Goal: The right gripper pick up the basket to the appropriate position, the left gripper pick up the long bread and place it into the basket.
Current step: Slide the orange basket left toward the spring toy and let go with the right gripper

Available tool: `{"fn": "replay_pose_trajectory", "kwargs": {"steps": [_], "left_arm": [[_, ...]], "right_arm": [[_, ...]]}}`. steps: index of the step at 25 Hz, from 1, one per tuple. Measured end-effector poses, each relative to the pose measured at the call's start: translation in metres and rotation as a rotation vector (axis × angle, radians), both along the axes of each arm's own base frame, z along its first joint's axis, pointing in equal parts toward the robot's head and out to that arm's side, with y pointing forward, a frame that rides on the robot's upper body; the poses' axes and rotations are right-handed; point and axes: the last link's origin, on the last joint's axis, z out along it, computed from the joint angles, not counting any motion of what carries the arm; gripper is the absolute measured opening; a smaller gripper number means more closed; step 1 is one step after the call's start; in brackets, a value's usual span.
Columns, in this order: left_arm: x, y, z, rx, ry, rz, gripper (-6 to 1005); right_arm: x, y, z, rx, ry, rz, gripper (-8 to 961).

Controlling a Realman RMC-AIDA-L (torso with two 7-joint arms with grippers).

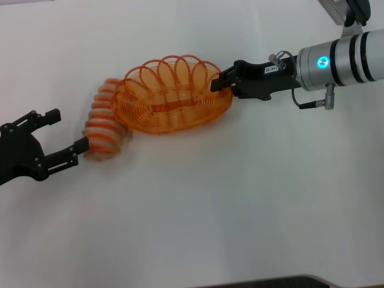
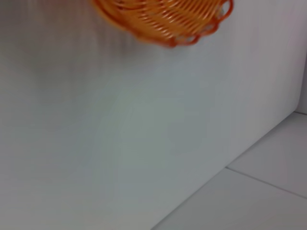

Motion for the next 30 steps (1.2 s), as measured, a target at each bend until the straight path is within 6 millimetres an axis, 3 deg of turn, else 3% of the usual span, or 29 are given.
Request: {"fn": "replay_pose_trajectory", "kwargs": {"steps": [5, 22, 30], "left_arm": [[0.0, 0.0, 0.0, 0.001, 0.001, 0.0, 845], [0.002, 0.004, 0.002, 0.015, -0.007, -0.004, 845], [0.0, 0.003, 0.004, 0.051, -0.042, 0.025, 845]], "right_arm": [[-0.001, 0.0, 0.0, 0.001, 0.007, -0.001, 295], [0.013, -0.015, 0.014, 0.048, 0.131, -0.028, 736], [0.03, -0.024, 0.042, 0.158, 0.154, 0.027, 774]]}}
